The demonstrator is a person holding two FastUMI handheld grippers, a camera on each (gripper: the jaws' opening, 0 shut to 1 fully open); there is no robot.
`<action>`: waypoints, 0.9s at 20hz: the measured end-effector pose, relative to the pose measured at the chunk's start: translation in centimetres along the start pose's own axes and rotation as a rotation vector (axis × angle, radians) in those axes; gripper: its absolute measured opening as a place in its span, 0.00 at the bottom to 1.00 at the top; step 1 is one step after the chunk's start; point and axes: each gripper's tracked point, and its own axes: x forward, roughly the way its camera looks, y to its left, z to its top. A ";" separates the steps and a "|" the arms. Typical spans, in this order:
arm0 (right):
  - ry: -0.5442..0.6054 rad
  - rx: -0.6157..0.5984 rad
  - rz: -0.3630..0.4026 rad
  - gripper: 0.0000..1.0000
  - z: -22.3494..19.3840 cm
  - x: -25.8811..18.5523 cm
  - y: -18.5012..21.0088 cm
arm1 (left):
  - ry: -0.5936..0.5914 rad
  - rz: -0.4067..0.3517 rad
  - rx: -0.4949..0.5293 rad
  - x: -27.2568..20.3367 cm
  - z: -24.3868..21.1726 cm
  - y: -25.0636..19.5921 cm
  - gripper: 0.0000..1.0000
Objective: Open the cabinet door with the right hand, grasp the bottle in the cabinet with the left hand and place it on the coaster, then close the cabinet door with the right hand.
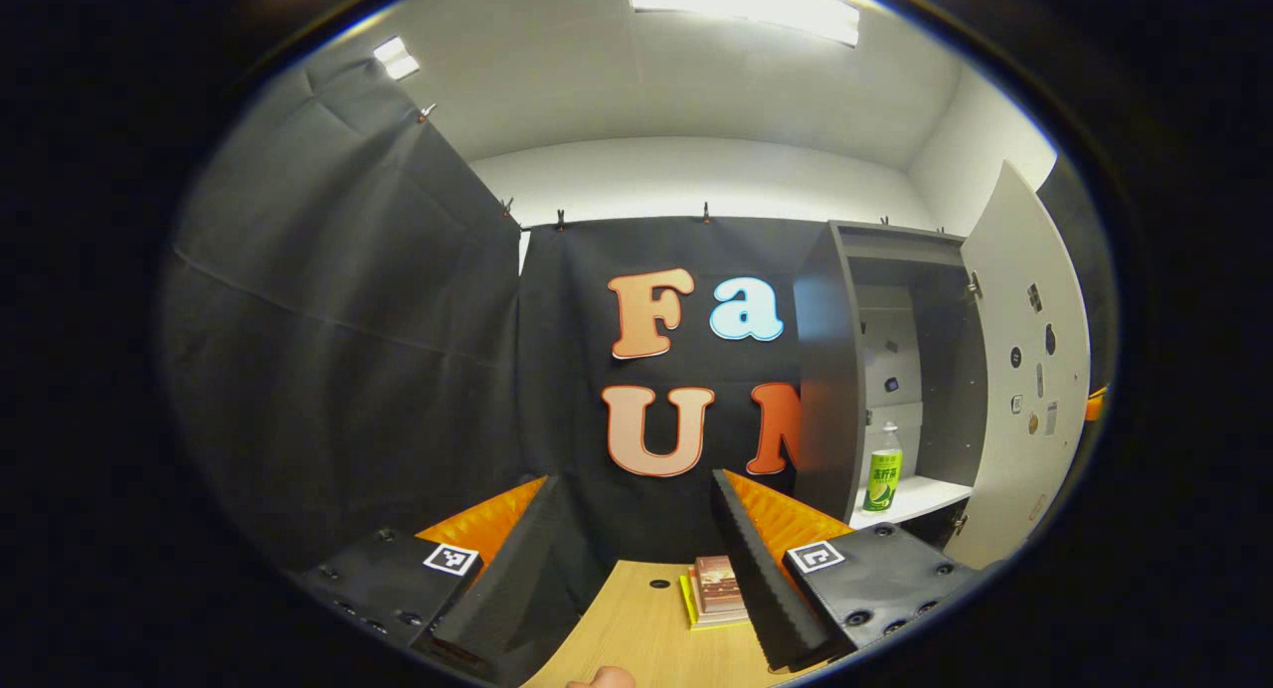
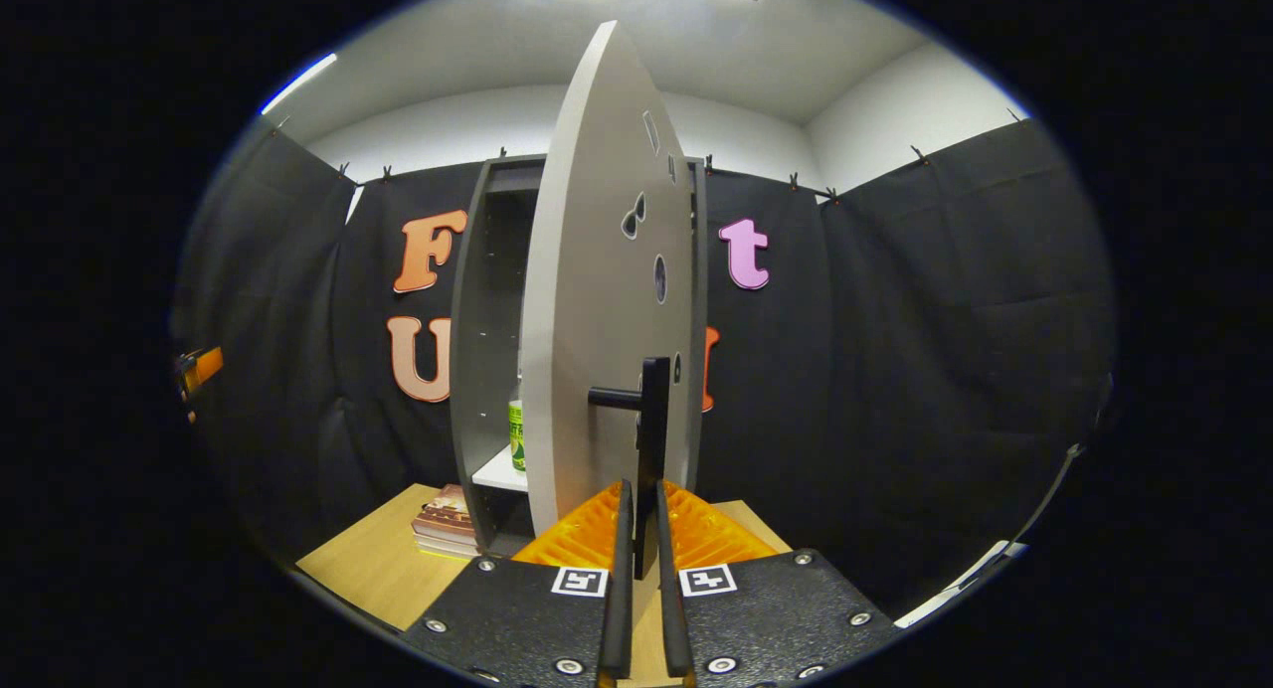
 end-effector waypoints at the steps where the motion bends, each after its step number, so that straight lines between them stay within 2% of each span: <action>1: -0.003 -0.008 -0.015 0.12 0.0 -0.4 -0.8 | 0.000 -0.009 -0.001 -0.1 0.1 -0.6 1.00; 2: -0.007 -0.008 -0.027 0.12 0.1 -0.8 -1.8 | 0.001 -0.019 0.000 -0.3 0.2 -1.3 0.94; 4: -0.014 0.003 -0.040 0.12 -0.1 -1.6 -3.5 | -0.002 -0.034 0.008 -0.5 0.5 -2.6 0.94; 13: -0.010 0.067 -0.126 0.11 -1.7 -1.7 -11.4 | -0.009 -0.070 0.041 -1.1 0.8 -6.4 0.97; 15: 0.002 0.106 -0.113 0.07 -2.5 -2.4 -12.2 | -0.004 -0.077 0.036 -0.9 0.4 -7.4 1.00; 17: 0.016 0.144 -0.091 0.07 -3.2 -3.1 -12.5 | 0.006 -0.090 0.033 -0.5 -0.2 -8.7 1.00; 18: 0.014 0.157 -0.089 0.07 -3.3 -3.4 -13.0 | 0.013 -0.099 0.031 -0.1 -0.5 -9.5 0.97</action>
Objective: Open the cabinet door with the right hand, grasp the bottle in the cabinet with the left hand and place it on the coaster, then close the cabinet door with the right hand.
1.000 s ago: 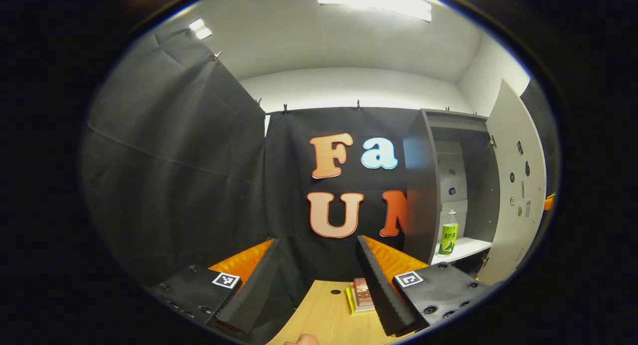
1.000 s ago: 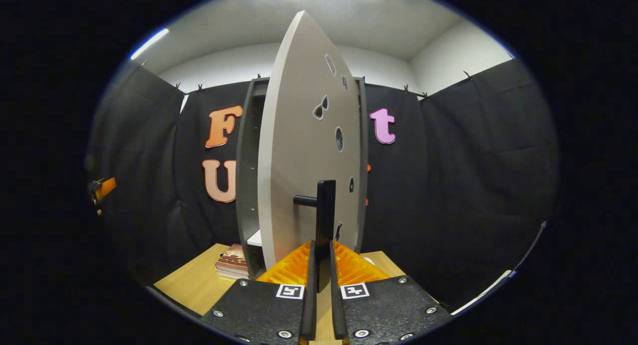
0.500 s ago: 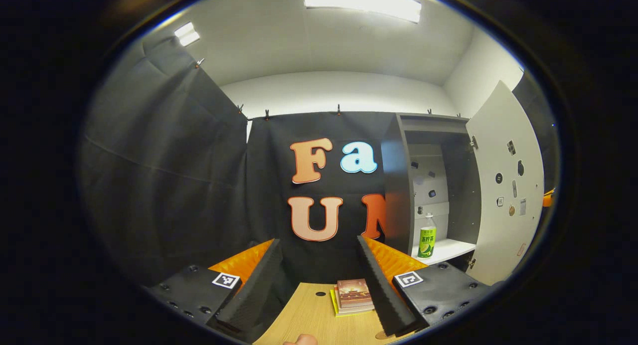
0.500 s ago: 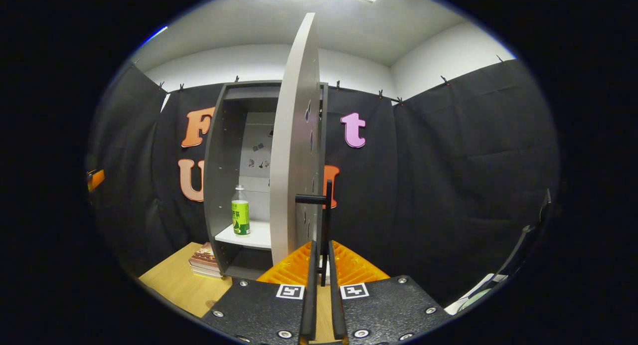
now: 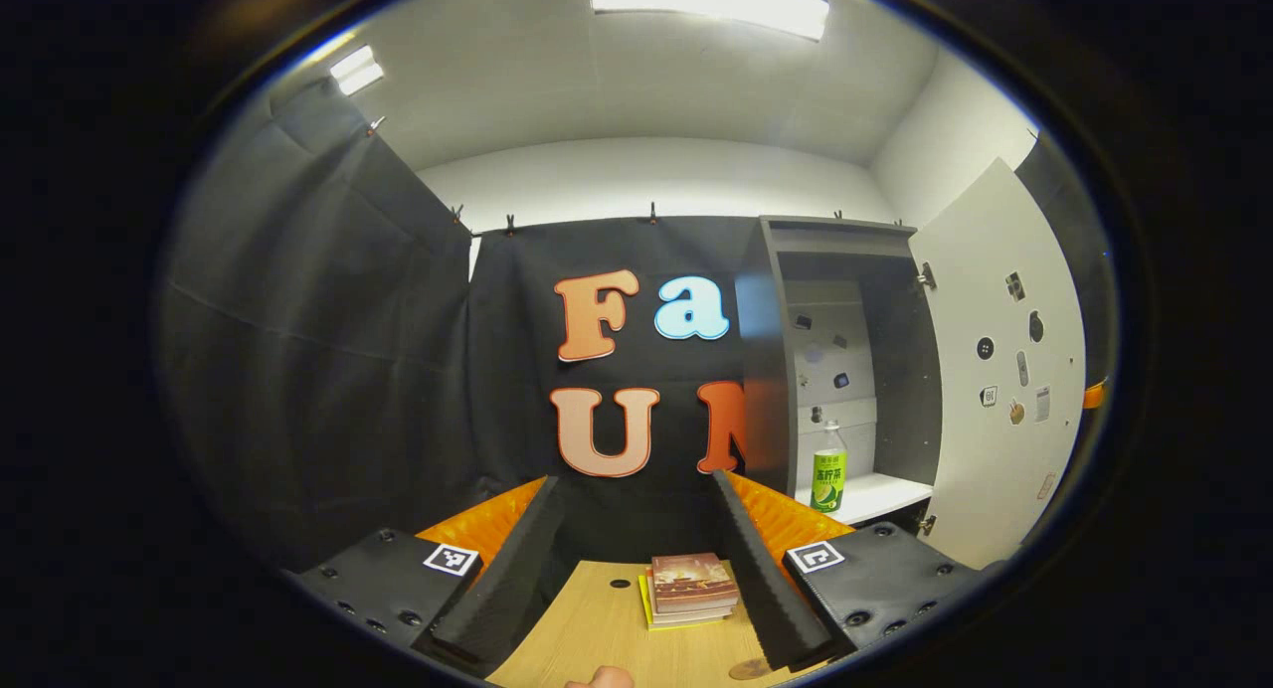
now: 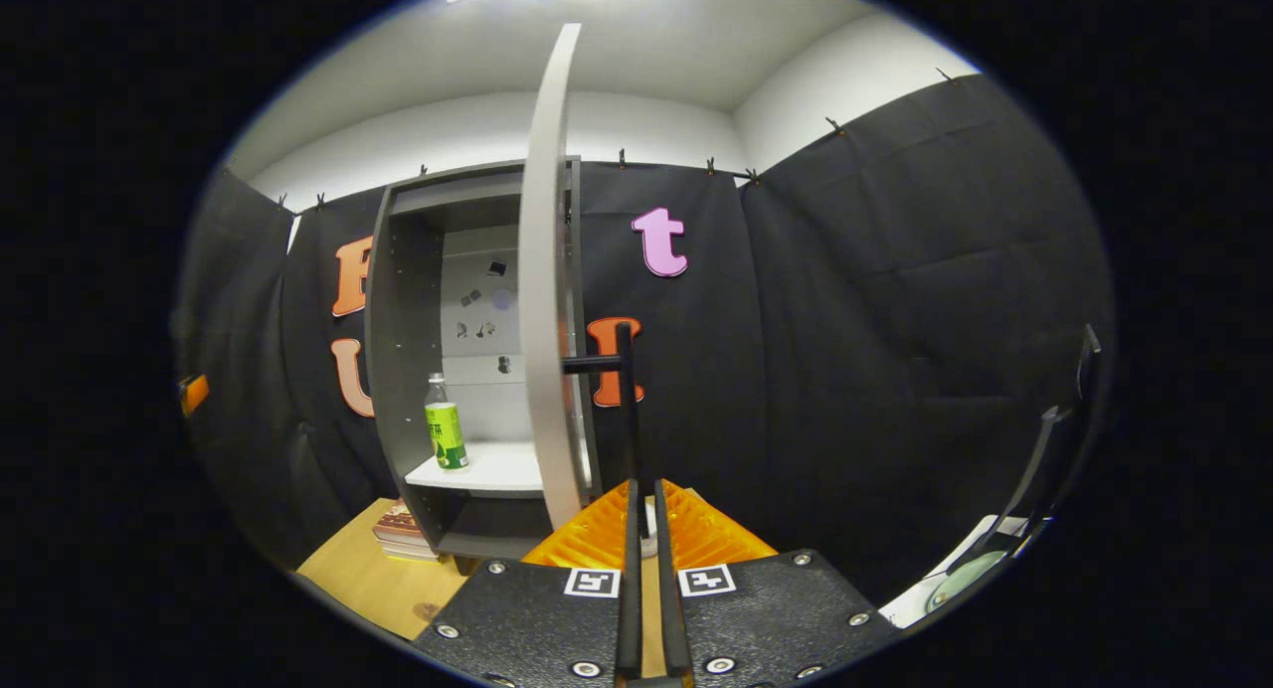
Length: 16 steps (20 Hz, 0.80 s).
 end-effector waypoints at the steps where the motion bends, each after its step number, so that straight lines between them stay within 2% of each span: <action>1: -0.003 0.008 -0.001 0.07 0.0 -0.4 -0.4 | 0.009 -0.012 0.000 0.4 -0.5 -0.9 0.99; 2: -0.005 0.013 -0.002 0.07 0.0 -0.9 -0.8 | 0.020 -0.025 0.001 0.8 -1.1 -2.0 0.94; 3: -0.004 0.017 0.000 0.07 -0.2 -1.3 -1.0 | 0.026 -0.039 -0.002 1.4 -1.6 -3.1 0.94; 4: -0.003 0.021 0.004 0.07 -0.3 -1.9 -1.0 | 0.028 -0.055 -0.006 1.8 -2.1 -4.3 0.99; 5: 0.000 0.026 0.007 0.07 -0.4 -2.2 -1.0 | 0.029 -0.069 -0.010 2.4 -2.5 -5.5 0.94; 8: 0.008 0.049 0.009 0.07 -0.8 -3.4 -1.4 | 0.039 -0.125 -0.019 4.5 -4.4 -10.2 0.94; 10: 0.006 0.053 0.005 0.12 -0.9 -3.8 -1.8 | 0.036 -0.174 -0.029 6.1 -5.8 -14.2 0.97; 11: 0.001 0.044 -0.007 0.20 -1.0 -4.0 -2.2 | 0.031 -0.204 -0.029 7.0 -6.4 -16.5 0.97; 13: -0.010 0.028 -0.042 0.29 -0.9 -4.2 -3.3 | 0.019 -0.255 -0.022 8.6 -7.8 -20.9 0.97; 16: -0.025 0.032 -0.087 0.67 -0.4 -4.6 -4.6 | -0.001 -0.302 -0.005 11.6 -9.2 -26.8 0.97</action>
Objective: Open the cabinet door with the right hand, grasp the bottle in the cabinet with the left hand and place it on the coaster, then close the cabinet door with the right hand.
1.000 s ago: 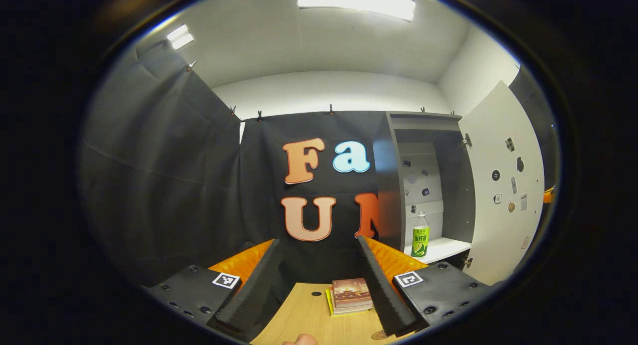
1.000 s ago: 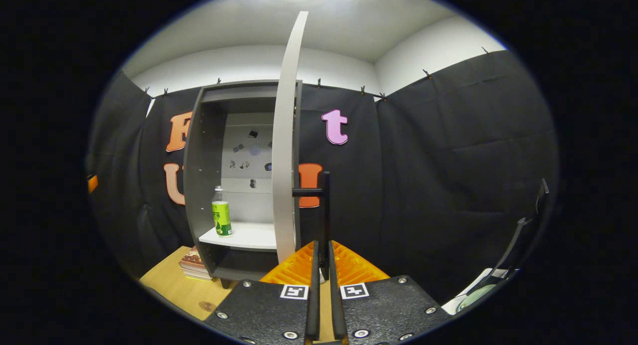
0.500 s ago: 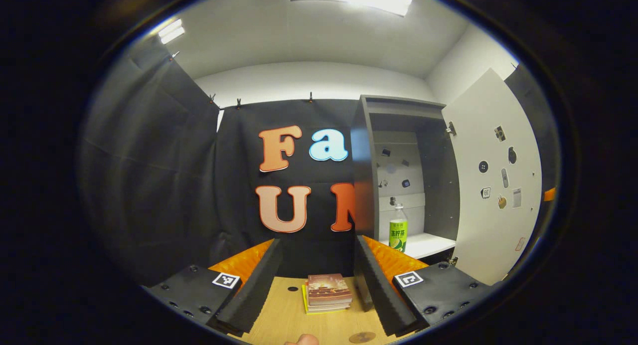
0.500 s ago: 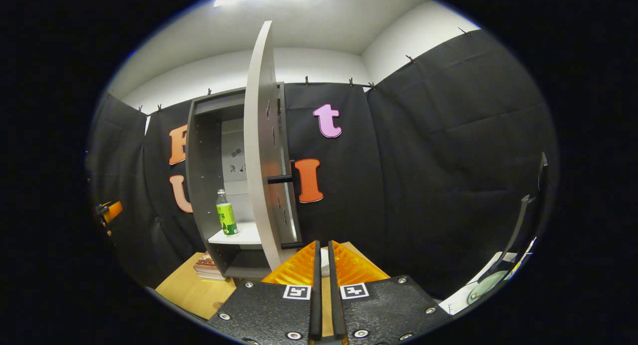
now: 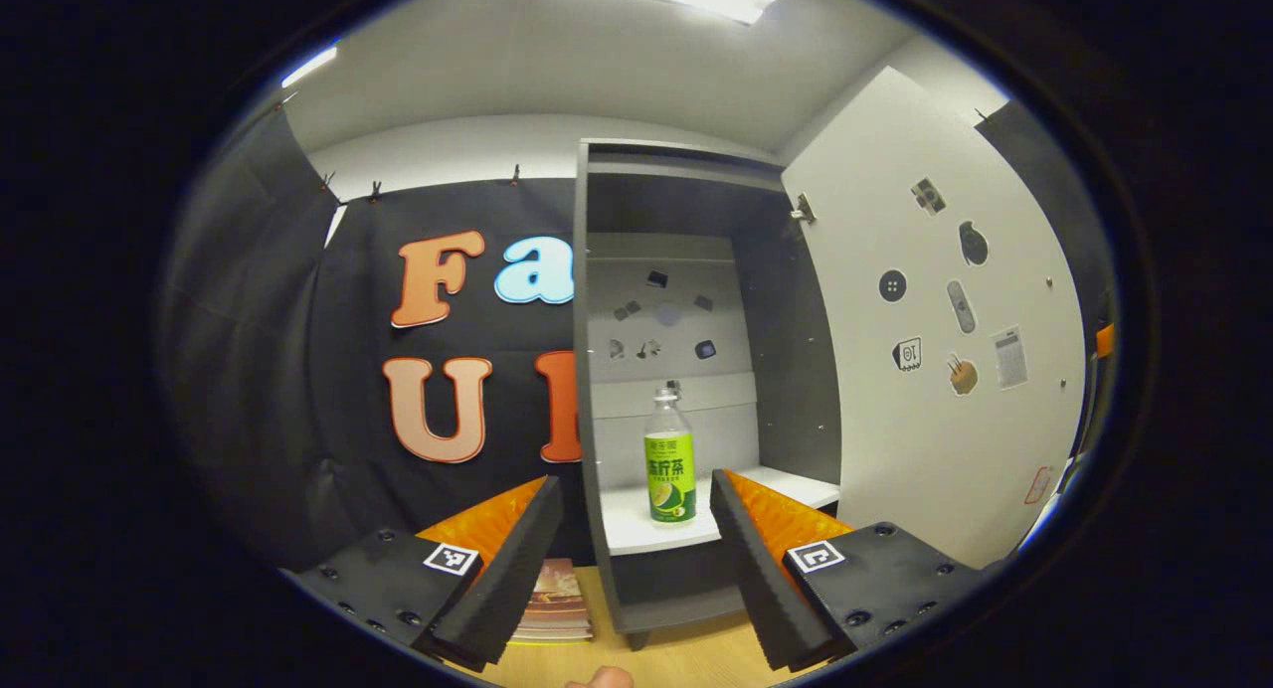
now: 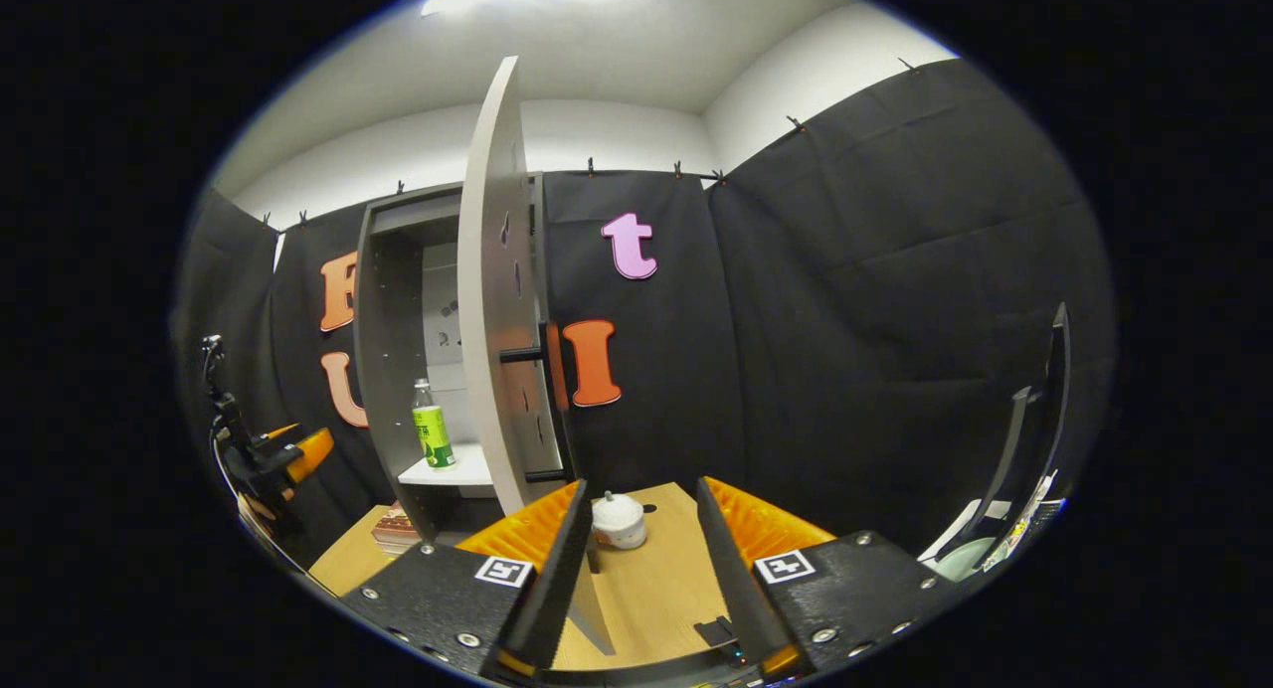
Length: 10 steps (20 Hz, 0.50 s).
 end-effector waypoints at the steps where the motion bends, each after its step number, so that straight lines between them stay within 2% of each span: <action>1: -0.002 0.004 -0.012 0.77 0.1 0.0 -0.5 | 0.000 -0.014 0.003 1.3 -0.5 -1.3 0.94; 3: -0.003 0.007 -0.036 0.87 0.0 0.0 -1.4 | 0.005 -0.020 0.014 3.7 -1.3 -3.6 0.94; 4: -0.004 0.008 -0.049 0.89 0.0 0.0 -2.0 | 0.014 -0.024 0.016 4.8 -1.7 -4.5 0.97; 5: -0.002 0.009 -0.059 0.92 0.0 -0.1 -2.5 | 0.023 -0.027 0.013 6.1 -2.2 -5.1 0.95; 10: -0.015 0.010 -0.131 0.93 0.1 0.6 -5.8 | 0.046 0.009 0.015 11.2 -3.8 -6.0 0.95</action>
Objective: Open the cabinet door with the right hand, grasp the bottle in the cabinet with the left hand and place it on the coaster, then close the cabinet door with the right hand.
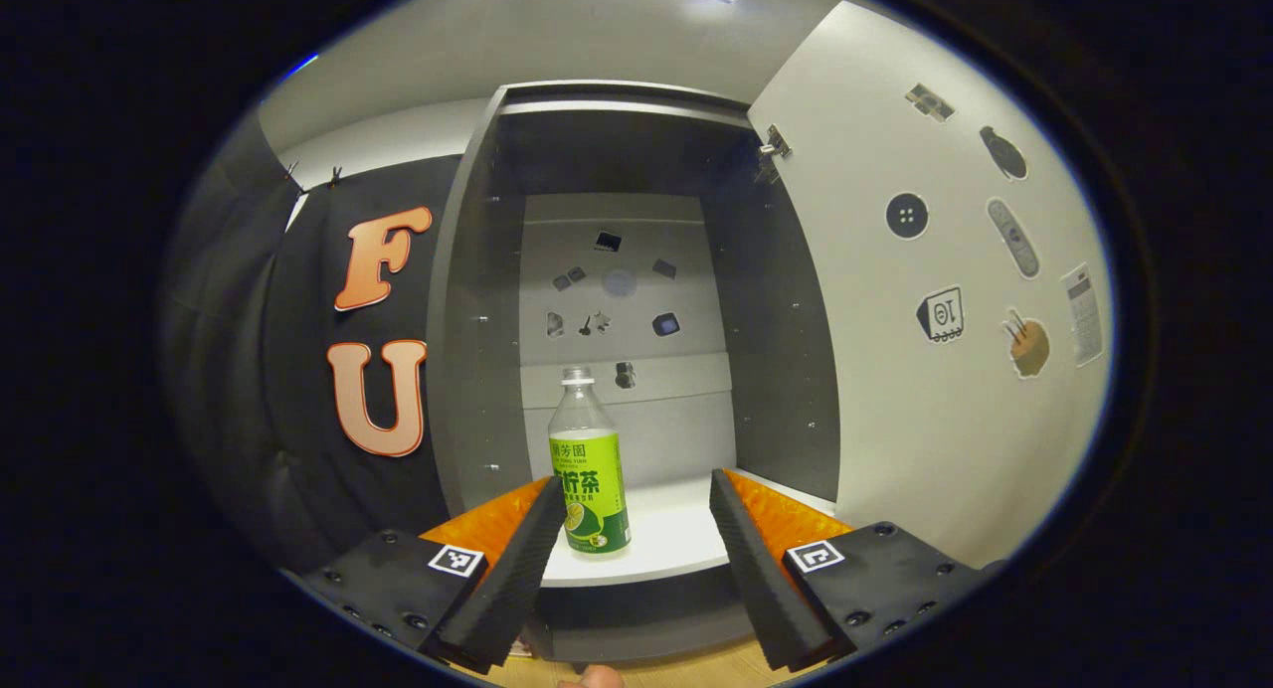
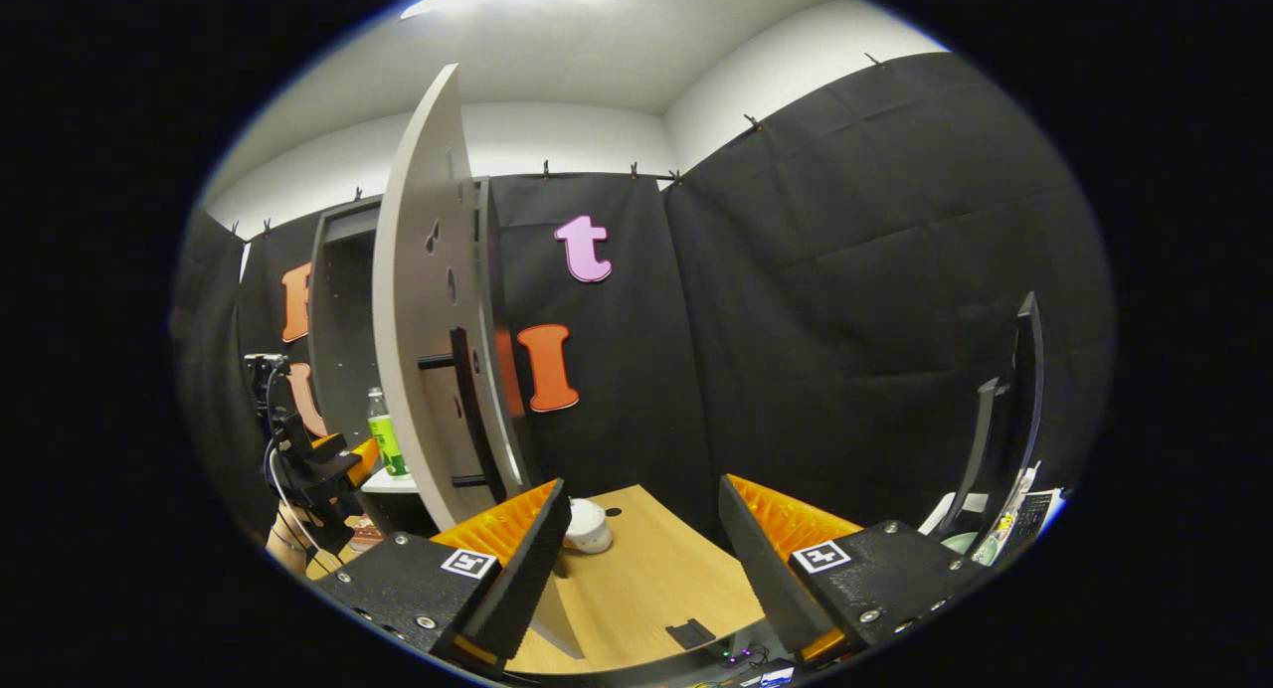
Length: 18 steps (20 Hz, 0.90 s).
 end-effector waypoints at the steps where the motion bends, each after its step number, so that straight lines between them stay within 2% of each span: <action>1: -0.006 -0.004 -0.021 0.93 0.1 0.3 -0.8 | 0.002 0.017 0.005 0.9 -0.1 0.2 0.96; 5: 0.000 0.006 -0.049 0.93 -0.1 0.8 -1.6 | 0.013 0.053 0.012 4.1 -0.5 1.4 0.95; 9: 0.005 -0.038 -0.088 0.93 0.0 1.9 -3.1 | 0.032 0.087 -0.019 7.1 -0.9 3.2 0.95; 15: -0.009 -0.069 -0.092 0.93 -0.2 3.4 -2.0 | 0.112 0.119 -0.044 11.0 -3.8 5.2 0.95; 16: -0.012 -0.074 -0.093 0.90 -0.2 3.6 -1.8 | 0.132 0.118 -0.056 11.5 -4.6 5.3 0.95; 18: -0.013 -0.078 -0.088 0.96 -0.3 3.9 -1.4 | 0.158 0.111 -0.075 12.3 -5.7 5.1 0.96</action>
